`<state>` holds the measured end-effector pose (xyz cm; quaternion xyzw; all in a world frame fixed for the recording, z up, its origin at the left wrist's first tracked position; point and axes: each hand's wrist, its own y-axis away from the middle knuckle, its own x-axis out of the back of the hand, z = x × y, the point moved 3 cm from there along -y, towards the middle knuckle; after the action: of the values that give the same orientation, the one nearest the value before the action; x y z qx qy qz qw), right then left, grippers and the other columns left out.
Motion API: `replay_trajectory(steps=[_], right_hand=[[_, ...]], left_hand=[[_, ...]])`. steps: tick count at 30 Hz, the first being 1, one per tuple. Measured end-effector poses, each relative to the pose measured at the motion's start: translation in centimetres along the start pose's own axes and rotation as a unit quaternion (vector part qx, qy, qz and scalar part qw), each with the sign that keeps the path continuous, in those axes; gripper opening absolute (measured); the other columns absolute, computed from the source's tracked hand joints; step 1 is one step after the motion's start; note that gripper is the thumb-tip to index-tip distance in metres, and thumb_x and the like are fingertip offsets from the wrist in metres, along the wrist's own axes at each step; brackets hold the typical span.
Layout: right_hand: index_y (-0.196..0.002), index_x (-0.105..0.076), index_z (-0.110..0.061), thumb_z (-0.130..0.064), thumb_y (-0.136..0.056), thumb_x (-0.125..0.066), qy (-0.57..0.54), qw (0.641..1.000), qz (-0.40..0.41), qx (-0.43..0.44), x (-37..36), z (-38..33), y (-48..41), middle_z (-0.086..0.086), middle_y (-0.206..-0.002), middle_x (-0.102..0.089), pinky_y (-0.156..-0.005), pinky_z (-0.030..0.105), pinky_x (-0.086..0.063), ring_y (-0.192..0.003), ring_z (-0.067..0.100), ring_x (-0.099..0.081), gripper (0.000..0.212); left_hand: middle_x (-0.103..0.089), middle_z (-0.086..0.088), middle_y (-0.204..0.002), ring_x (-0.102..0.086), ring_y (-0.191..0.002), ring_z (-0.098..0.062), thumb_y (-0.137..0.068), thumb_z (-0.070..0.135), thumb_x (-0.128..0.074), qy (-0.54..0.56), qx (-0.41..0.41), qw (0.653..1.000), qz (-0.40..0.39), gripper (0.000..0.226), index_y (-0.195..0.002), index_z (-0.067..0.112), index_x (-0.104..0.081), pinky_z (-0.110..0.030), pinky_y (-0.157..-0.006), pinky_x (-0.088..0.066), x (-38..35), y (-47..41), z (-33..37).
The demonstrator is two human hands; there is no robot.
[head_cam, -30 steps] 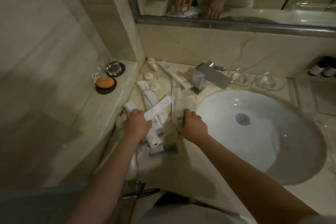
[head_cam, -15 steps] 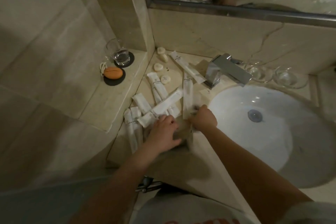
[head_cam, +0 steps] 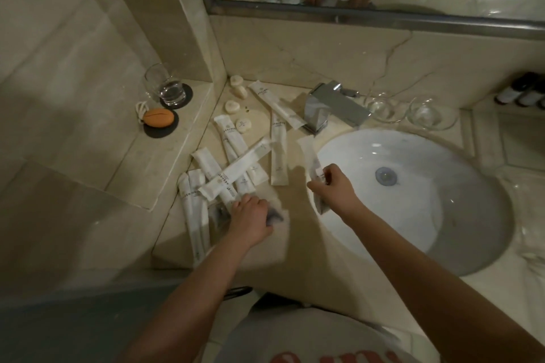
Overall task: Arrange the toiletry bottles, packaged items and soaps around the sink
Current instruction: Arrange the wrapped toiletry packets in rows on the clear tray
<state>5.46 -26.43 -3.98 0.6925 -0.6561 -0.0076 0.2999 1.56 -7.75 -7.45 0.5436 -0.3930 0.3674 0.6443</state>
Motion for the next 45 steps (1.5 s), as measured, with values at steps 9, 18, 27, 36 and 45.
replay_trajectory(steps=[9,18,27,36,45], right_hand=[[-0.119,-0.044,-0.026,-0.02,-0.079,-0.072,-0.106,0.992,-0.066,-0.014,5.7,1.3,3.6,-0.003,-0.089,-0.056,-0.055,0.025,-0.043,-0.071,0.014,-0.055,0.049],[-0.111,-0.049,-0.018,-0.017,-0.074,-0.072,-0.005,0.996,0.067,0.064,16.2,5.9,4.9,0.001,-0.096,-0.063,-0.072,0.032,-0.049,-0.085,0.021,-0.061,0.043],[-0.123,-0.045,-0.018,-0.018,-0.073,-0.071,0.137,0.979,0.109,0.103,23.7,9.4,6.8,-0.005,-0.079,-0.053,-0.063,0.025,-0.034,-0.072,0.018,-0.053,0.056],[-0.106,-0.058,-0.014,-0.018,-0.081,-0.061,0.109,0.958,0.236,0.125,28.2,12.7,6.8,0.002,-0.086,-0.062,-0.065,0.031,-0.045,-0.075,0.024,-0.057,0.025],[-0.105,-0.059,-0.005,-0.014,-0.079,-0.057,-0.344,0.925,-0.162,-0.029,31.5,11.1,6.4,0.013,-0.09,-0.072,-0.057,0.026,-0.057,-0.078,0.025,-0.071,0.028]], left_hand=[[-0.063,-0.005,-0.1,-0.059,-0.095,-0.025,-0.09,0.03,-0.05,0.067,0.021,0.994,0.08,0.019,-0.102,0.015,-0.051,-0.036,-0.084,-0.044,3.2,0.5,4.6],[-0.056,-0.001,-0.088,-0.054,-0.083,-0.018,-0.08,0.035,-0.069,0.44,0.044,0.891,0.107,0.033,-0.093,0.009,-0.051,-0.028,-0.065,-0.043,7.9,-0.8,17.8],[-0.066,-0.002,-0.078,-0.064,-0.07,-0.014,-0.079,0.022,-0.071,0.593,0.014,0.805,0.017,0.015,-0.086,0.012,-0.062,-0.026,-0.062,-0.052,10.1,-2.2,30.8],[-0.067,-0.01,-0.094,-0.065,-0.087,-0.023,-0.079,0.026,-0.071,0.592,-0.009,0.802,0.08,0.033,-0.101,0.004,-0.062,-0.032,-0.076,-0.05,12.0,-4.0,34.6],[-0.069,0.002,-0.097,-0.066,-0.093,-0.016,-0.075,0.02,-0.076,0.585,-0.09,0.806,0.012,0.026,-0.098,0.021,-0.064,-0.029,-0.084,-0.053,14.2,-6.1,35.4]])
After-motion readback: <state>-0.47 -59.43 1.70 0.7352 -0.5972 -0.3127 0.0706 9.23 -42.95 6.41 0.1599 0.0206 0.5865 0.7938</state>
